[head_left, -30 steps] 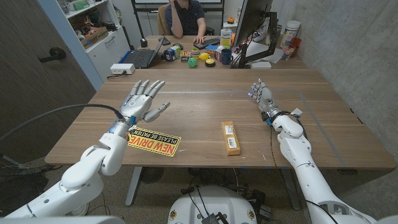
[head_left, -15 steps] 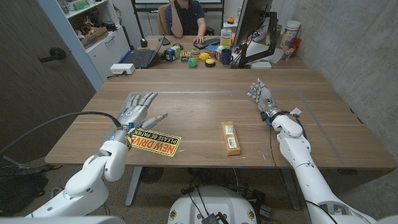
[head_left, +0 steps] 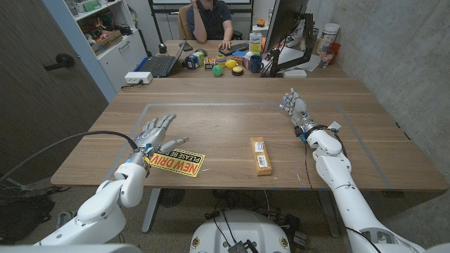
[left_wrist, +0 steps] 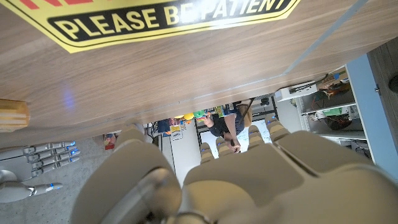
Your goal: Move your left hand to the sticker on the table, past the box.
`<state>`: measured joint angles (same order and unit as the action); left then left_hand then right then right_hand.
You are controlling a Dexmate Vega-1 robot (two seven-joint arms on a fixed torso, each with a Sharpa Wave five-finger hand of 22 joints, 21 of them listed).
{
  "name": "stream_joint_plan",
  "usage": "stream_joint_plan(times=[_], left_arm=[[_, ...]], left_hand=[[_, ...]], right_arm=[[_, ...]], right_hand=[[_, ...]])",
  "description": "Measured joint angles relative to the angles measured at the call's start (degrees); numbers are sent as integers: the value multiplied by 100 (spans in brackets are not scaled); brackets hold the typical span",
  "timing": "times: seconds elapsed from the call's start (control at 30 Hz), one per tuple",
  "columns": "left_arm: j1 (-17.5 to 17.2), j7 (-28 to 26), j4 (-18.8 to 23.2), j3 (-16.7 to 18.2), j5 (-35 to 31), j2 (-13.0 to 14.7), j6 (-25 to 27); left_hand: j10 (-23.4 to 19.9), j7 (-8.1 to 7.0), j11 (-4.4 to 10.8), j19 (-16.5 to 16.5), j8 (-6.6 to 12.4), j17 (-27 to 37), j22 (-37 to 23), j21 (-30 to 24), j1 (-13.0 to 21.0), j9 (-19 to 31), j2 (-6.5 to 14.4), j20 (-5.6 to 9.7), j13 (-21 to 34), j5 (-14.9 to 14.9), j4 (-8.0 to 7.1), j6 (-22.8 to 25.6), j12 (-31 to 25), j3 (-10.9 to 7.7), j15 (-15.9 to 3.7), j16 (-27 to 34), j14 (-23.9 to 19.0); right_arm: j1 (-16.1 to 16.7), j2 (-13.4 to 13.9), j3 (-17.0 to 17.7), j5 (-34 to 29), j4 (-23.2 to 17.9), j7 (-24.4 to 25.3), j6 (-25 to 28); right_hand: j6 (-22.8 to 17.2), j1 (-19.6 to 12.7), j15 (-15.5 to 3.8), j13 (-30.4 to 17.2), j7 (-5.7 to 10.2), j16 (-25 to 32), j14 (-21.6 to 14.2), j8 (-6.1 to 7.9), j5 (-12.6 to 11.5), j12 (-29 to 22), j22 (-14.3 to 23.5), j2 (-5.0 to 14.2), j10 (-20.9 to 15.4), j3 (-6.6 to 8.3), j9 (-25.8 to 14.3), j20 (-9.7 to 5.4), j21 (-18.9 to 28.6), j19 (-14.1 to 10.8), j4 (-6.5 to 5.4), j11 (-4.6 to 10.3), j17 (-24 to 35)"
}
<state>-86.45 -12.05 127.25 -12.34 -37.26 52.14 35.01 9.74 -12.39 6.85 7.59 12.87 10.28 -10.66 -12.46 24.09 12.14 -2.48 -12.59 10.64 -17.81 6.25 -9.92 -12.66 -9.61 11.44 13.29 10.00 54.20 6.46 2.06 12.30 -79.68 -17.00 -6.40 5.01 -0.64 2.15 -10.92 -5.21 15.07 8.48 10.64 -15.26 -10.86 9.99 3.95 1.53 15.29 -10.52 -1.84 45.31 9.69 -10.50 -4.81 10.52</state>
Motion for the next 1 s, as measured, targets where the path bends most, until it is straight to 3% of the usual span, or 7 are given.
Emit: stream_joint_plan(times=[0.2,0.37,0.53,0.7,1.0], left_arm=[[70,101,2,-142,157,139,214],[127,110,38,-261,188,288,260],[184,203,82,-340,349,436,424],[231,254,114,-406,508,568,488],[320,265,147,-515,702,773,541]], left_hand=[[0,0,0,23,71,0,1,83,179,11,109,-21,0,-22,34,0,-130,-34,-56,-1,7],[23,0,23,23,133,0,1,105,295,27,204,-21,0,-22,89,0,-156,-44,-217,24,-93],[-8,0,54,23,174,0,1,105,358,27,222,-21,1,-22,97,0,-170,-51,-218,35,-134],[-10,0,52,2,326,0,1,105,513,77,378,0,1,-22,159,0,-197,-113,-274,36,-424],[-400,0,115,-109,436,-1,0,104,651,80,410,-1,18,45,182,0,-241,-137,-385,36,-558]], right_arm=[[16,0,-5,-5,-24,25,-6],[19,0,-5,-8,-29,32,-6],[22,0,-22,-12,-41,36,-6],[22,-1,-31,-16,-47,44,-4],[21,-6,-40,-24,-47,61,15]], right_hand=[[0,0,0,0,0,0,0,0,0,0,0,0,0,-25,0,0,0,0,24,0,0],[-21,0,-1,-1,-21,0,0,0,0,0,0,0,0,-25,0,0,0,0,24,0,0],[-21,0,-1,-1,-21,0,0,0,0,0,0,0,0,-25,0,0,-40,0,24,0,0],[-21,0,-1,-1,-21,0,0,0,0,0,0,0,0,-25,0,0,-40,0,24,0,0],[-21,0,-1,-1,-21,0,1,0,0,0,0,0,1,-25,0,0,-62,0,24,-1,0]])
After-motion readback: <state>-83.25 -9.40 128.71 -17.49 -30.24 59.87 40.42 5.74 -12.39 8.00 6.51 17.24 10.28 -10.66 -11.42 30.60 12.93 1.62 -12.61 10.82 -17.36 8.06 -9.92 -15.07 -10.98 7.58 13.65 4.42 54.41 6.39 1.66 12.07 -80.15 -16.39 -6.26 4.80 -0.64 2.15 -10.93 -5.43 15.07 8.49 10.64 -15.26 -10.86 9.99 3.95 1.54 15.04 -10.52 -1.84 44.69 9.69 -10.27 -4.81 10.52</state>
